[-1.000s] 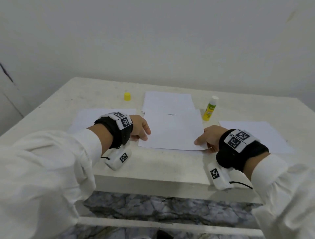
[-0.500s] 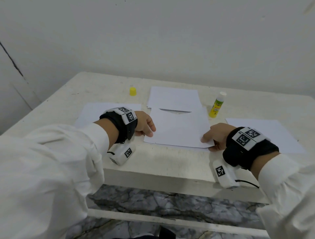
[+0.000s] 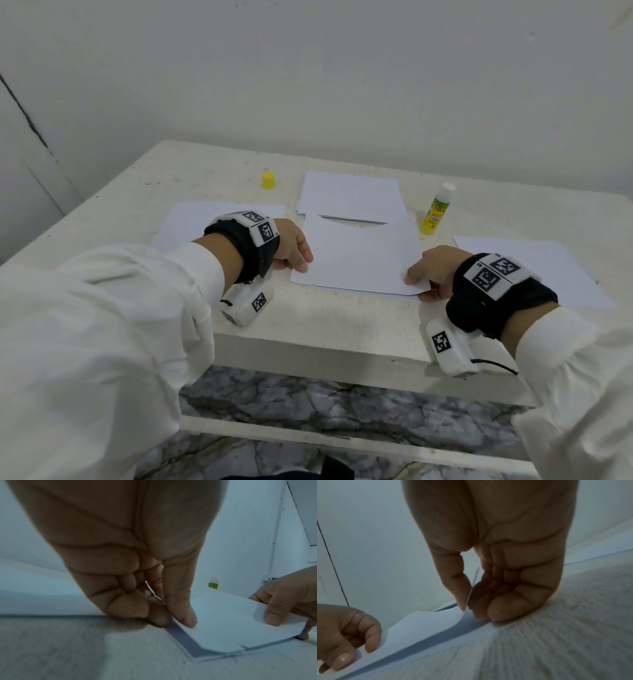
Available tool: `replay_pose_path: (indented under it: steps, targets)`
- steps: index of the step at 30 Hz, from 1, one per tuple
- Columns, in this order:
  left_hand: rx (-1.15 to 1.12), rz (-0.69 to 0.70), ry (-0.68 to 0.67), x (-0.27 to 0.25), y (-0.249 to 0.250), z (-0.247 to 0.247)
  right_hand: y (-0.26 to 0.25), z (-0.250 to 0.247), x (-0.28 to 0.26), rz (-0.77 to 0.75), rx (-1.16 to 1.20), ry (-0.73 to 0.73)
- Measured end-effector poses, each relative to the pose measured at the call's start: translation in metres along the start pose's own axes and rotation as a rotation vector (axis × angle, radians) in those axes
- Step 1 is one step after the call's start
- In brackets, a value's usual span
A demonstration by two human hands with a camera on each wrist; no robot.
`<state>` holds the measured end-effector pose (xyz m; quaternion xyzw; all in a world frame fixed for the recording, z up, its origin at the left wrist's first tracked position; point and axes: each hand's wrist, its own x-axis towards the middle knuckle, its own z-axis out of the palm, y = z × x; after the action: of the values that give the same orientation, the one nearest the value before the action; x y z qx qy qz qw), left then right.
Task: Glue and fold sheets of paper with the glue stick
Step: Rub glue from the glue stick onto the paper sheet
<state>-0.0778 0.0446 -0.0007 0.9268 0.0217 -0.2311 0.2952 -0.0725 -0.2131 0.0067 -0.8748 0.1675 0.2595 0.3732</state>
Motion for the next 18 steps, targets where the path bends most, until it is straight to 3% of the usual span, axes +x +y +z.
replay_pose_path:
  steps: [18]
  targets:
    - [0.012,-0.034,0.041,0.0006,0.0032,0.0046,0.0020,-0.0027,0.0074,-0.008,-0.028,-0.007]
